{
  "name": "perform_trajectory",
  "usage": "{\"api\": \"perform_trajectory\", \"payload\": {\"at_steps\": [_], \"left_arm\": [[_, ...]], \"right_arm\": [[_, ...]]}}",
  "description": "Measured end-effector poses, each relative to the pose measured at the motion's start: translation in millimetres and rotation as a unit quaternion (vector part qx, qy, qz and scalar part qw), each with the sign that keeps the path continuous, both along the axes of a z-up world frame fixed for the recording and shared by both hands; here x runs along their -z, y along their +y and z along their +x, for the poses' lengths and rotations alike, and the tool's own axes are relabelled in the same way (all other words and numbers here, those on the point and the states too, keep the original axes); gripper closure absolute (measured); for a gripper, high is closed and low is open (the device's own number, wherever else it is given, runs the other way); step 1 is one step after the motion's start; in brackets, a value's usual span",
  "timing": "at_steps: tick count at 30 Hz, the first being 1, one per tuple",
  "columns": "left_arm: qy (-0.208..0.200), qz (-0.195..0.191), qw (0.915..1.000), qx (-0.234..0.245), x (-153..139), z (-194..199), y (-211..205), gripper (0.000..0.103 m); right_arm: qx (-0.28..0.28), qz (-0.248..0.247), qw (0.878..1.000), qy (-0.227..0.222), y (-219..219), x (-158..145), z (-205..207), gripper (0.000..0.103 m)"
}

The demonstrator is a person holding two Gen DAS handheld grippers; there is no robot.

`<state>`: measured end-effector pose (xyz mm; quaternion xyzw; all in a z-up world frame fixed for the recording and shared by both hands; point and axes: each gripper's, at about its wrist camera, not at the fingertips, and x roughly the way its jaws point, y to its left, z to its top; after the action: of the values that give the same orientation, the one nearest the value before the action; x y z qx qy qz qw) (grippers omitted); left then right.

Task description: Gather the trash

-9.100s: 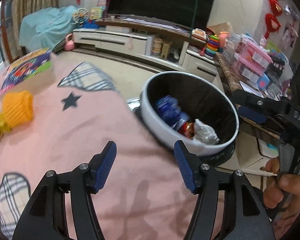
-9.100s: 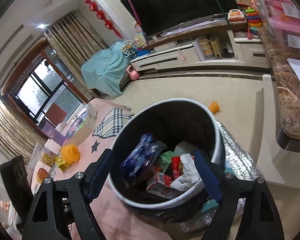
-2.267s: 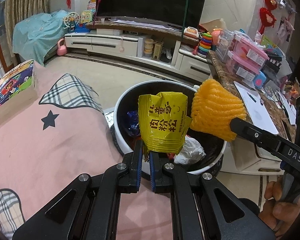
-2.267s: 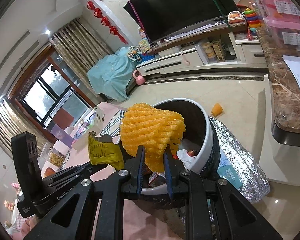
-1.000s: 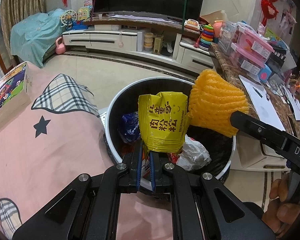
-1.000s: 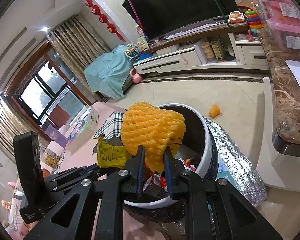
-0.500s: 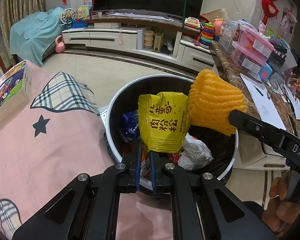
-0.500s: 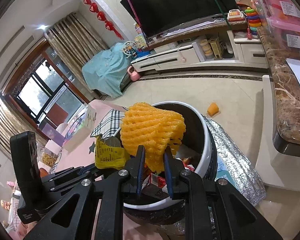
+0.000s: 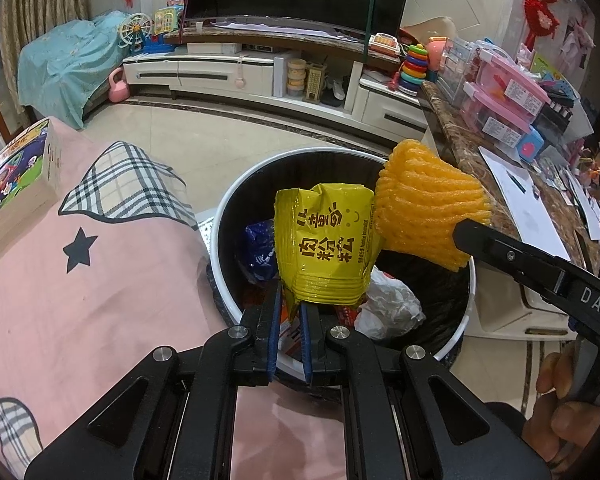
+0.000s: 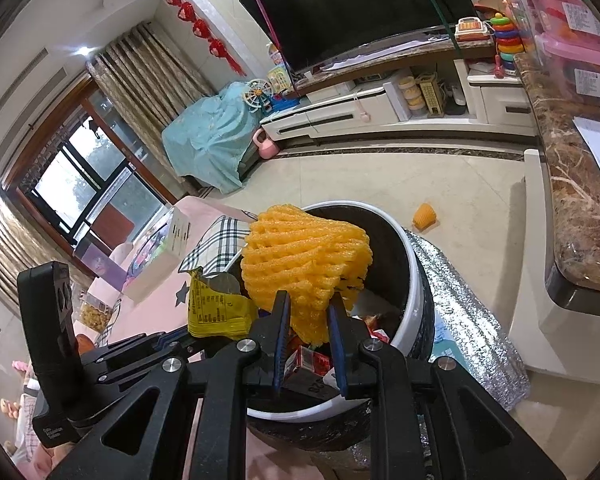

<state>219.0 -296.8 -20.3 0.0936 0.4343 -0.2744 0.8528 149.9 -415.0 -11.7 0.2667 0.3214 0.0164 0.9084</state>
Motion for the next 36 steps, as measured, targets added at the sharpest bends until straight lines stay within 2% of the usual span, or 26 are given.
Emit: {"api": "perform_trajectory", "payload": {"at_steps": [3, 5, 7, 9, 11, 16, 19, 24, 29, 36], "left_arm": [[0.002, -0.001, 1.0000, -0.002, -0.7, 1.2, 0.7, 0.092], [0.007, -0.002, 1.0000, 0.000, -0.7, 0.9, 0.9, 0.085], [0.009, -0.002, 1.0000, 0.000, -1.3, -0.6, 2.3, 0.058], [-0.002, 0.000, 1.0000, -0.004, -2.4, -1.6, 2.0, 0.048], [-0.005, 0.000, 0.9999, -0.009, -2.5, -2.5, 7.1, 0.047], [0.001, -0.012, 0.9994, -0.032, -0.6, -8.0, 28.7, 0.045], [0.003, -0.024, 0.9987, -0.045, 0.0, -16.4, 44.3, 0.044], [0.003, -0.049, 0.9966, -0.067, -1.3, -34.6, 72.5, 0.040], [-0.012, -0.072, 0.9934, -0.089, -4.2, -61.5, 101.7, 0.034], [-0.039, -0.083, 0.9894, -0.113, -5.4, -92.5, 138.6, 0.030]], "right_arm": [[-0.001, 0.002, 1.000, 0.001, -0.6, -0.5, 1.5, 0.081], [0.001, -0.001, 1.000, 0.004, -1.1, -1.1, 2.2, 0.081], [0.004, 0.000, 1.000, 0.007, -1.6, -1.3, 1.8, 0.079], [0.005, 0.006, 1.000, 0.009, -3.7, -1.2, 2.0, 0.071], [0.010, 0.010, 1.000, 0.009, -5.0, -2.2, 0.5, 0.052], [0.016, 0.015, 1.000, 0.000, -3.7, -7.2, -10.3, 0.037], [0.016, 0.023, 1.000, -0.002, -0.9, -7.6, -15.9, 0.022], [0.020, 0.004, 1.000, 0.007, 14.7, -7.7, -28.5, 0.018], [0.024, -0.012, 1.000, -0.001, 36.8, -7.1, -48.6, 0.013], [0.043, -0.094, 0.995, -0.014, 74.1, -14.1, -71.3, 0.004]]}}
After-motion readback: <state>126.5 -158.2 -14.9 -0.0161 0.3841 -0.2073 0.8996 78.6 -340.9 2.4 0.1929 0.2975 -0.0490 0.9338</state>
